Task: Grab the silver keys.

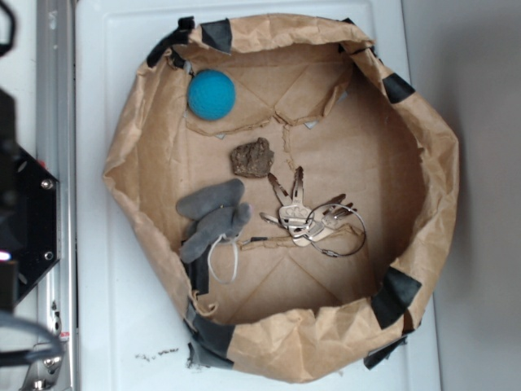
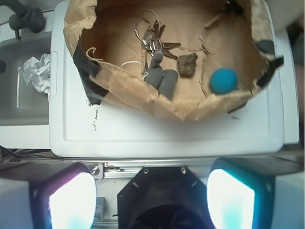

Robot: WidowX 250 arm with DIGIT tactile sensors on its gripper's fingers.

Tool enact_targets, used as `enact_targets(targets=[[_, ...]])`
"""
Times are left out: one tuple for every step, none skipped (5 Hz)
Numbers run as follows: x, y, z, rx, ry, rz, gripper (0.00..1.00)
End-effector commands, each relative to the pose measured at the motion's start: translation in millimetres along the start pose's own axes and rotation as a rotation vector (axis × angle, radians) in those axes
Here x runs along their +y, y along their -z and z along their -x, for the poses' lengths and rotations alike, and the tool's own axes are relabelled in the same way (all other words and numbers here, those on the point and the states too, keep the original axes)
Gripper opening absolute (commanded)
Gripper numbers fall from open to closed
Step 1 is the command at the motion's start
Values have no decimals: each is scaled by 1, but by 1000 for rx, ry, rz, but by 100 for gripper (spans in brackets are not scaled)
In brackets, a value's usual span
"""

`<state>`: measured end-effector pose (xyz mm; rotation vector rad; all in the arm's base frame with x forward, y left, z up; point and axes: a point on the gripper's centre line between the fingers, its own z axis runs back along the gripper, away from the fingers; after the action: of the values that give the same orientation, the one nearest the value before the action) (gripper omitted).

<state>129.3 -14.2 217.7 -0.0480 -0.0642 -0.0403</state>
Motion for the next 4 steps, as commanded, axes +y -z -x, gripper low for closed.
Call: enact_targets(targets=[[-8,4,-52,16,63,40,100],[-15,2,-82,32,36,79,100],[-9,19,-109,-82,153,117,100],[8,44,-128,-165,231,162,100]])
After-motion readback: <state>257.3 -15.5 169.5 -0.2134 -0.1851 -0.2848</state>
